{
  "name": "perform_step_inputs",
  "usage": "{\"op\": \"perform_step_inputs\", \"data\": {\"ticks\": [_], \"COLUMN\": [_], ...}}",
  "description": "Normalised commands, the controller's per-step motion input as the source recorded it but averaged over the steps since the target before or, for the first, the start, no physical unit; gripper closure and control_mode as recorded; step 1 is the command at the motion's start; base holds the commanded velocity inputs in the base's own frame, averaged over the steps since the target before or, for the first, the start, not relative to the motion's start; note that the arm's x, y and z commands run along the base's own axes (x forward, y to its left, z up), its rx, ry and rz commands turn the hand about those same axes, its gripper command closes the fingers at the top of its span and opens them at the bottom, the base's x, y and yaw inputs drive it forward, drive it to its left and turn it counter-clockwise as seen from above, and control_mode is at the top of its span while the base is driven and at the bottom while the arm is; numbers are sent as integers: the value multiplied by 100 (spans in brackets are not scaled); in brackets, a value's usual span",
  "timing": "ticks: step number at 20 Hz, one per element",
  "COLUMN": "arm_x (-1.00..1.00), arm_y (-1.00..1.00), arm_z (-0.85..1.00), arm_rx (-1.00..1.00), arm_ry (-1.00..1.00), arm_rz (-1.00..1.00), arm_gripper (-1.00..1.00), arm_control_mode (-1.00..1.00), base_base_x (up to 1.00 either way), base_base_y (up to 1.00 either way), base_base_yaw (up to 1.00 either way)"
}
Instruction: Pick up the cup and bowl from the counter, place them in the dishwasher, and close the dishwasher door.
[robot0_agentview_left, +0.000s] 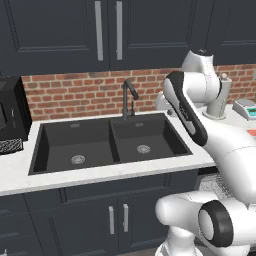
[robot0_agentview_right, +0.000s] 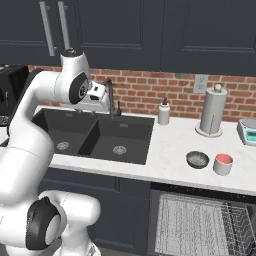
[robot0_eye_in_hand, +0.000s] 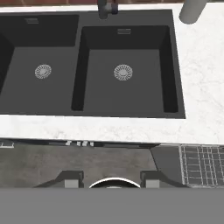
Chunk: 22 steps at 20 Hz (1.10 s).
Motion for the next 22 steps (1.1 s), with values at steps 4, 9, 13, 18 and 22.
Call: {"op": "perform_step_inputs", "data": {"ticks": [4,9,13,18,22], "arm_x": [-52,-87,-98,-76,-24], "arm_y": [0,1,12,4,0], "arm_z": [-1,0,0,0,1], "arm_rx": [0,-4,-10,-6,0], "arm_ry": [-14,-14,-20,-15,-4], "arm_rz": [0,2,8,4,0], "arm_gripper": [-100,-100,-100,-100,-100], "arm_control_mode": [-100,-100,-100,-100,100], "base_base_x": [0,0,0,0,-4], "base_base_y": [0,0,0,0,0], "base_base_yaw": [0,0,0,0,0]}}
